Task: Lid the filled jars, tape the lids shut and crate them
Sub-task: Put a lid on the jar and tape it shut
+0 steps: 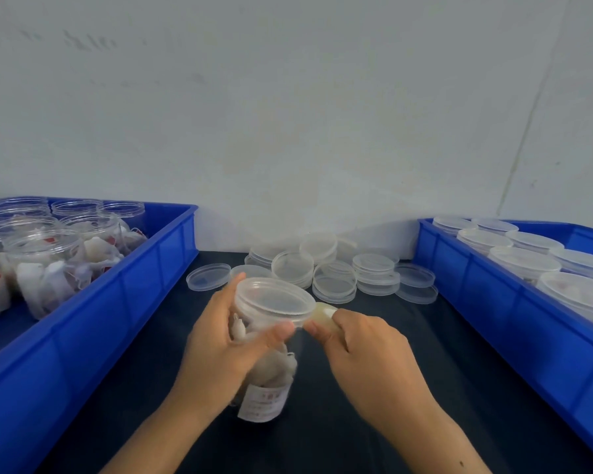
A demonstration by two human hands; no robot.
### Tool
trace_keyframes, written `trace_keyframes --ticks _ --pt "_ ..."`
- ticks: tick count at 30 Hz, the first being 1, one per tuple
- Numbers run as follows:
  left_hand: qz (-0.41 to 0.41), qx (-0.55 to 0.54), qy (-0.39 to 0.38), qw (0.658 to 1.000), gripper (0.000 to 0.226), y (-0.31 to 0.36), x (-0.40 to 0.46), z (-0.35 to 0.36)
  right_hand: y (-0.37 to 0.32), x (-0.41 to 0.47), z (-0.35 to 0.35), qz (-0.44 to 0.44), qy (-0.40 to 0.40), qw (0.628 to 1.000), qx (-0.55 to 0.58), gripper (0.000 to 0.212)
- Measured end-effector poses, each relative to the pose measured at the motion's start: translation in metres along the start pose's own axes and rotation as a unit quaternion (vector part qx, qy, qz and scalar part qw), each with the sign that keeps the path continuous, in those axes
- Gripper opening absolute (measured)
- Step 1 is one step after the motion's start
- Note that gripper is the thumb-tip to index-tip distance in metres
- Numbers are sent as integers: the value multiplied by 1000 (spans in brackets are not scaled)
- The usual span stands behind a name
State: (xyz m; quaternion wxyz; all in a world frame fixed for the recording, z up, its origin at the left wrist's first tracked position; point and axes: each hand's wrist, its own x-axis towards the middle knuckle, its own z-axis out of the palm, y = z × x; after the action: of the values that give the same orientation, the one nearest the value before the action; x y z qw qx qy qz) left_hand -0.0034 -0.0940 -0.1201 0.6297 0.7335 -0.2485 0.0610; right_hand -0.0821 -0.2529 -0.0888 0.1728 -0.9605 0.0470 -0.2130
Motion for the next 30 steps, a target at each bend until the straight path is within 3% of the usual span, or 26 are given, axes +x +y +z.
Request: trace_keyframes --ticks 2,9,15,27,30 --pt "5 40 32 999 103 0 -1 4 -6 -3 5 -7 -2 999 -37 47" --pt "15 48 55 997 85 -3 7 0 -3 -2 -3 -34 -58 998 3 50" --pt "9 -2 -1 1000 75 -1 11 -6 13 4 -18 -54 -45 997 -17 42" --pt "12 21 -2 1000 99 1 2 4 11 4 1 -47 -10 998 -37 35" --pt "37 31 50 998 89 2 -3 13 10 3 4 -37 -3 999 -33 34"
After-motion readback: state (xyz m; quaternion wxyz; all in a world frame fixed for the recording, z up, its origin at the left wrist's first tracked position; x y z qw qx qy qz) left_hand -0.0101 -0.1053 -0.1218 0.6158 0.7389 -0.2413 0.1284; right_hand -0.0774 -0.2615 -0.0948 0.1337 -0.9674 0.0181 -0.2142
